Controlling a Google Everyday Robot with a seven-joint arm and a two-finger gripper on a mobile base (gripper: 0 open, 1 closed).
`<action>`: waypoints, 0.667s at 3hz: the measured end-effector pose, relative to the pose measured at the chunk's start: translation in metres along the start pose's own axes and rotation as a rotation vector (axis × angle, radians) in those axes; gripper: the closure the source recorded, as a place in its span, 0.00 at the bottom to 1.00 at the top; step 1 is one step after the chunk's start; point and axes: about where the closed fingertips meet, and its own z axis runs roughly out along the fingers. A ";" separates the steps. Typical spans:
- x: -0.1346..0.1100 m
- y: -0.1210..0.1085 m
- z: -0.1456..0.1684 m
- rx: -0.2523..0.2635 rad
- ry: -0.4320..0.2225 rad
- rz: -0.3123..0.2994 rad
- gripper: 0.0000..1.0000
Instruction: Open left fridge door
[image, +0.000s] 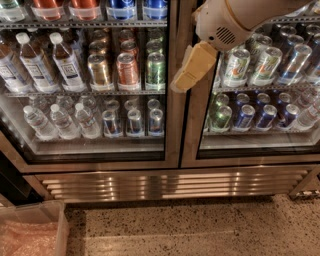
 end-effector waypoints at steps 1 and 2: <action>0.001 -0.001 0.001 -0.007 -0.013 -0.004 0.00; -0.001 -0.005 0.002 -0.006 -0.037 -0.009 0.00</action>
Offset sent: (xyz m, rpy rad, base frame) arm 0.0431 0.0508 -0.0196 0.2695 0.0031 0.2234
